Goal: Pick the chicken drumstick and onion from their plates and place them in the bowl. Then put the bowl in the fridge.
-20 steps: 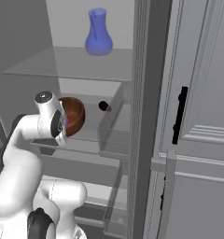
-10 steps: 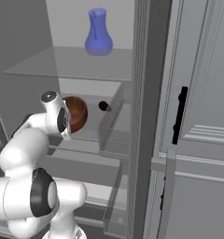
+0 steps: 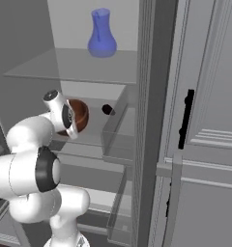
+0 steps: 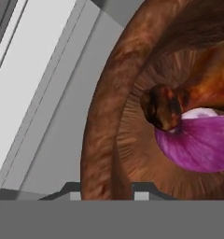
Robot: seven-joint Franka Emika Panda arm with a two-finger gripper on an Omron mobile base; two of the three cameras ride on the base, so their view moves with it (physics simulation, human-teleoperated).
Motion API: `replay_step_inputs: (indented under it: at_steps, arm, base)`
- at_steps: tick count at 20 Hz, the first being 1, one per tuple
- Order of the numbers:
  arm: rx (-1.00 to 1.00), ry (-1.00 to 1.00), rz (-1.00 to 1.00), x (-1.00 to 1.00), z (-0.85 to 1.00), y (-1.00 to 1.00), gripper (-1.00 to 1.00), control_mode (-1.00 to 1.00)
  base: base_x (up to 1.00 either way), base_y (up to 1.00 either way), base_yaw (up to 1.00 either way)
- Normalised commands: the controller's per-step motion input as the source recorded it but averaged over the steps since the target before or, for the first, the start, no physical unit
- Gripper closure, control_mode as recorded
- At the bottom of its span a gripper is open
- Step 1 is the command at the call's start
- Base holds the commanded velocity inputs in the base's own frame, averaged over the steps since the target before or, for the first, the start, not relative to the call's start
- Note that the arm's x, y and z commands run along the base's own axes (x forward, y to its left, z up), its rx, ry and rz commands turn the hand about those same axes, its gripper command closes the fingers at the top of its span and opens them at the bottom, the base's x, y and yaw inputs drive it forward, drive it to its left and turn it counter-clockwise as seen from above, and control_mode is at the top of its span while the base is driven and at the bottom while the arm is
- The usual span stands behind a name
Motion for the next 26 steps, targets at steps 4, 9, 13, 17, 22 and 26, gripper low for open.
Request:
replay_step_inputs:
  at_steps: [4,9,13,17,22,26]
  arm:
    - [-0.08,0.0,0.0,0.27,-0.2,0.01,1.0,-1.0]
    - [-0.08,0.0,0.0,0.17,-0.27,0.21,1.0,-1.0]
    - [-0.04,0.0,0.0,0.37,-0.18,0.05,1.0,-1.0]
    - [-0.01,0.0,0.0,0.33,-0.16,0.0,1.0,-1.0]
    - [-0.01,0.0,0.0,0.1,-0.2,0.12,-1.0,-1.0]
    - [0.0,0.0,0.0,-0.24,-0.12,0.06,-1.0,-1.0]
  base:
    - [0.0,0.0,0.0]
    - [0.0,0.0,0.0]
    - [0.0,0.0,0.0]
    - [0.0,0.0,0.0]
    - [0.0,0.0,0.0]
    - [0.0,0.0,0.0]
